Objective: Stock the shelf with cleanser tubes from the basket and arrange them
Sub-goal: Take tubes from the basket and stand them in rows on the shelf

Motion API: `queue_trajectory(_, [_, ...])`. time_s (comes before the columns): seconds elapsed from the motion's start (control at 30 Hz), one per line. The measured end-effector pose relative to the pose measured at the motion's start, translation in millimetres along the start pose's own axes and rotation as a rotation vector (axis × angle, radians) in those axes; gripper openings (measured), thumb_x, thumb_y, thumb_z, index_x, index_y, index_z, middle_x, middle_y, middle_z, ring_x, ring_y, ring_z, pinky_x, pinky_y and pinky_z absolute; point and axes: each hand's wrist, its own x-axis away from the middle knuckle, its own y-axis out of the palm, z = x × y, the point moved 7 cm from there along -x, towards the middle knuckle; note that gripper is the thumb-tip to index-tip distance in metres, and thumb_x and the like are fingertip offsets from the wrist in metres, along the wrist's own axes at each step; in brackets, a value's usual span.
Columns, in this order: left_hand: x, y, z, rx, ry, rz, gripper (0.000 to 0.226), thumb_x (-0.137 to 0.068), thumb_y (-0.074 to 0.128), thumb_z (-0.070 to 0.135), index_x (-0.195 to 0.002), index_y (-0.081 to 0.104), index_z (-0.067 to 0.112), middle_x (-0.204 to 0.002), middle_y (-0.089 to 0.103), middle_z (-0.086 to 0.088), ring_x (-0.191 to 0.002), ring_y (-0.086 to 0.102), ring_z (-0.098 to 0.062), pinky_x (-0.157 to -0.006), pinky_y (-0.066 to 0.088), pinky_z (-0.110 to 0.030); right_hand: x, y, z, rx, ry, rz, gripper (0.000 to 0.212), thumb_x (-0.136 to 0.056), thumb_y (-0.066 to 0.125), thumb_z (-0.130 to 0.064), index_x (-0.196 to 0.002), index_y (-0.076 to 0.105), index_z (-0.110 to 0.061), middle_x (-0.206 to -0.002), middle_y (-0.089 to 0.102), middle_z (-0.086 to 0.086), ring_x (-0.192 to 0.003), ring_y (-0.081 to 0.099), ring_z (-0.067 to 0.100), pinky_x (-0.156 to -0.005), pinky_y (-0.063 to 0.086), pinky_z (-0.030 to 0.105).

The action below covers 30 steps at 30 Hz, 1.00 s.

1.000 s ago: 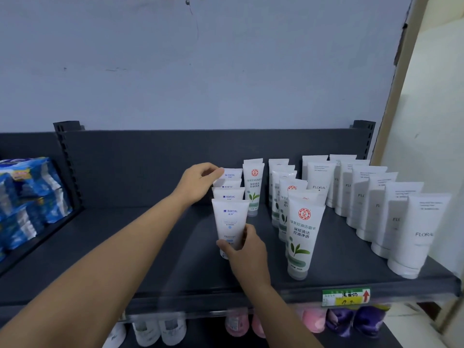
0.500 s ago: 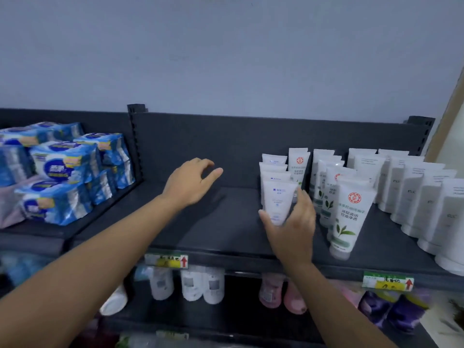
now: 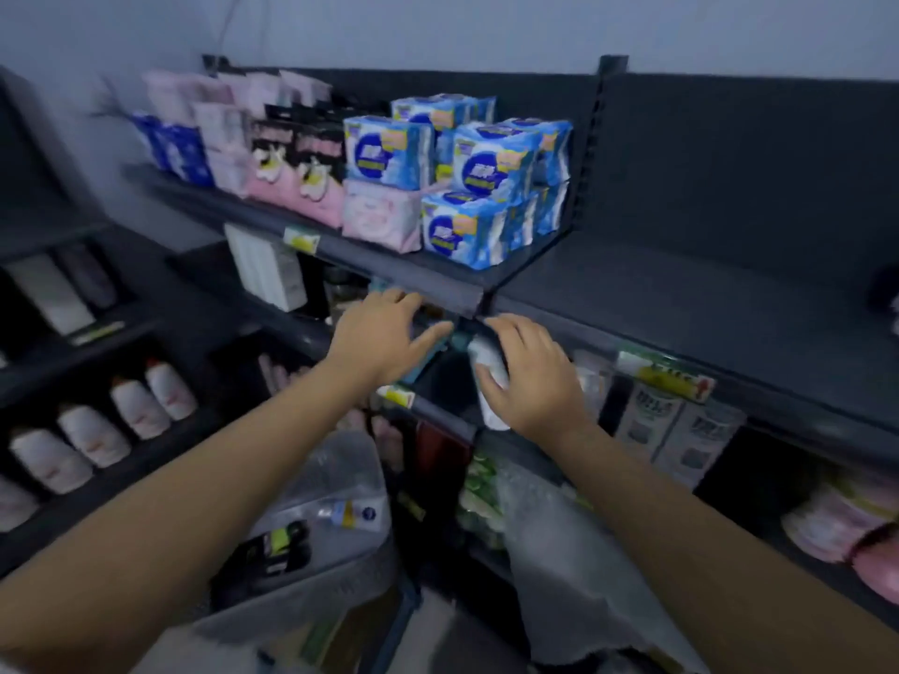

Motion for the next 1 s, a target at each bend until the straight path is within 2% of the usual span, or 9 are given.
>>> queue_trajectory(0.07, [22.8, 15.4, -45.9, -0.048, -0.085, -0.062, 0.079, -0.084, 0.023, 0.074, -0.126, 0.057, 0.017, -0.121, 0.061, -0.011, -0.111, 0.057, -0.033, -0.090, 0.048, -0.042, -7.7, 40.6, -21.6, -0.019, -0.021, -0.134, 0.048, -0.092, 0.052, -0.037, -0.131, 0.052, -0.010, -0.132, 0.054, 0.008, -0.120, 0.052, 0.029, -0.097, 0.047, 0.044])
queue_trajectory(0.2, [58.9, 43.2, -118.0, -0.074, -0.261, -0.147, 0.065, -0.092, 0.035, 0.065, -0.132, 0.053, 0.017, -0.126, 0.058, -0.009, -0.115, 0.053, -0.031, -0.092, 0.044, -0.043, -16.4, 111.9, -53.3, -0.090, -0.079, -0.338, 0.040, -0.094, 0.052, -0.033, -0.128, 0.051, -0.013, -0.127, 0.053, 0.004, -0.116, 0.051, 0.026, -0.092, 0.047, 0.038])
queue_trajectory(0.4, [101.3, 87.3, -191.7, -0.060, -0.524, -0.276, 0.065, -0.093, 0.038, 0.063, -0.136, 0.048, 0.015, -0.130, 0.054, -0.010, -0.116, 0.052, -0.031, -0.091, 0.046, -0.042, -27.2, 222.2, -79.8, -0.142, -0.132, -0.655, 0.030, -0.092, 0.053, -0.031, -0.117, 0.053, -0.013, -0.121, 0.052, 0.004, -0.112, 0.052, 0.026, -0.083, 0.047, 0.036])
queue_trajectory(0.5, [122.0, 115.2, -226.1, -0.040, -0.677, -0.372, 0.068, -0.093, 0.035, 0.064, -0.141, 0.044, 0.016, -0.134, 0.051, -0.010, -0.120, 0.049, -0.031, -0.092, 0.045, -0.042, -30.8, 277.5, -88.5, -0.186, -0.179, -0.796, 0.026, -0.089, 0.059, -0.029, -0.109, 0.056, -0.013, -0.115, 0.054, 0.005, -0.110, 0.053, 0.028, -0.087, 0.048, 0.039])
queue_trajectory(0.57, [137.1, 135.0, -248.1, -0.024, -0.783, -0.416, 0.069, -0.092, 0.035, 0.065, -0.141, 0.043, 0.016, -0.137, 0.049, -0.011, -0.123, 0.048, -0.032, -0.093, 0.046, -0.043, -31.4, 311.0, -91.5, -0.198, -0.196, -0.875, 0.027, -0.089, 0.060, -0.028, -0.110, 0.057, -0.013, -0.115, 0.055, 0.005, -0.111, 0.052, 0.027, -0.091, 0.046, 0.038])
queue_trajectory(0.7, [172.5, 179.4, -276.8, 0.057, -1.006, -0.490, 0.067, -0.093, 0.037, 0.063, -0.142, 0.042, 0.018, -0.145, 0.043, -0.010, -0.129, 0.044, -0.033, -0.095, 0.044, -0.042, -26.4, 366.7, -96.3, -0.250, -0.194, -1.002, 0.023, -0.087, 0.061, -0.022, -0.106, 0.058, -0.010, -0.112, 0.057, 0.008, -0.106, 0.055, 0.029, -0.084, 0.049, 0.037])
queue_trajectory(0.83, [218.2, 226.1, -285.0, 0.170, -1.185, -0.539, 0.058, -0.094, 0.041, 0.058, -0.131, 0.050, 0.015, -0.130, 0.053, -0.017, -0.117, 0.053, -0.037, -0.090, 0.045, -0.041, -2.1, 411.9, -103.4, -0.254, -0.210, -1.150, 0.016, -0.088, 0.060, -0.018, -0.102, 0.058, -0.012, -0.107, 0.058, 0.008, -0.103, 0.057, 0.031, -0.081, 0.048, 0.037])
queue_trajectory(0.9, [238.5, 245.2, -288.7, 0.213, -1.266, -0.555, 0.057, -0.093, 0.042, 0.058, -0.128, 0.053, 0.015, -0.122, 0.057, -0.017, -0.111, 0.057, -0.037, -0.089, 0.048, -0.042, 10.3, 430.7, -108.8, -0.229, -0.211, -1.204, 0.008, -0.089, 0.059, -0.017, -0.094, 0.054, -0.016, -0.098, 0.054, 0.005, -0.100, 0.058, 0.030, -0.073, 0.044, 0.033])
queue_trajectory(1.0, [268.2, 285.0, -297.4, 0.352, -1.404, -0.600, 0.056, -0.092, 0.043, 0.059, -0.124, 0.055, 0.014, -0.115, 0.063, -0.016, -0.105, 0.061, -0.036, -0.088, 0.050, -0.041, 27.1, 458.8, -118.0, -0.209, -0.195, -1.262, 0.015, -0.091, 0.058, -0.021, -0.104, 0.057, -0.015, -0.102, 0.057, 0.005, -0.100, 0.058, 0.027, -0.068, 0.036, 0.027])
